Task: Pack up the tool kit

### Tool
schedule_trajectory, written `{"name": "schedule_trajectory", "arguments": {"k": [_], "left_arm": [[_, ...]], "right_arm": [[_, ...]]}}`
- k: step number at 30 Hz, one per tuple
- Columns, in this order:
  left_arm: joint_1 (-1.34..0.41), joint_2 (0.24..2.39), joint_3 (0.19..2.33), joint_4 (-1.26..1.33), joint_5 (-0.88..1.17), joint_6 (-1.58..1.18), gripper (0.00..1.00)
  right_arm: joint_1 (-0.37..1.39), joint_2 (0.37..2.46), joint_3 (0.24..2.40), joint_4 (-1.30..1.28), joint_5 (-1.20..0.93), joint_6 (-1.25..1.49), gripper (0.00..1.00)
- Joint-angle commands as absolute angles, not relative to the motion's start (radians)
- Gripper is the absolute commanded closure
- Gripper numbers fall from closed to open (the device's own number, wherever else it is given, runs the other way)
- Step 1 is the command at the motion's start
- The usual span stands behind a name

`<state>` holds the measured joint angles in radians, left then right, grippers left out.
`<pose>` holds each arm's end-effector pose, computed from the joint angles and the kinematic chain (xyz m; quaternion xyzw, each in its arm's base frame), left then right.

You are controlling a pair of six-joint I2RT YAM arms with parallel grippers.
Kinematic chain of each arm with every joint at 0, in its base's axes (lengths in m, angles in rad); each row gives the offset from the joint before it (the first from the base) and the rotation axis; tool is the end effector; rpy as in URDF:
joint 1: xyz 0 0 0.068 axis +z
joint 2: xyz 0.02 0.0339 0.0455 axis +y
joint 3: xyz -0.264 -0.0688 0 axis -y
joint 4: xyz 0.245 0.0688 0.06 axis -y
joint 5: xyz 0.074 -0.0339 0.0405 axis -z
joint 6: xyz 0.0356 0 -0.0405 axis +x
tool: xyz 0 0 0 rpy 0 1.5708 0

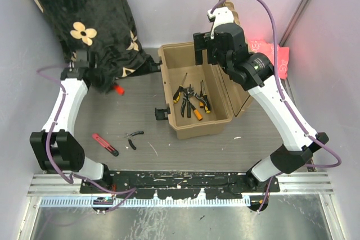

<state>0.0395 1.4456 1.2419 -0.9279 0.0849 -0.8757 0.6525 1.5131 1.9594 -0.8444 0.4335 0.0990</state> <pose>0.2856 0.0083 0.2855 -0.4225 0.8789 -0.1262 0.1821 0.2458 0.1690 0.4957 -0.1078 0.8150 0.0317 0.5684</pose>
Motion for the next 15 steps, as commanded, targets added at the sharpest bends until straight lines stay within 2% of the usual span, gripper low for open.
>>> {"name": "schedule_trajectory", "arguments": {"k": [1, 8, 15], "left_arm": [[-0.068, 1.513, 1.566, -0.690, 0.198, -0.854, 1.00], [-0.331, 1.763, 1.889, -0.635, 0.377, -0.846, 1.00], [-0.569, 1.889, 1.910, -0.635, 0.374, -0.857, 1.00]], "right_arm": [[0.650, 1.493, 2.004, -0.778, 0.452, 0.084, 0.00], [0.649, 1.500, 2.012, -0.761, 0.467, 0.095, 0.00], [0.650, 1.436, 1.966, -0.775, 0.527, 0.107, 0.00]]}}
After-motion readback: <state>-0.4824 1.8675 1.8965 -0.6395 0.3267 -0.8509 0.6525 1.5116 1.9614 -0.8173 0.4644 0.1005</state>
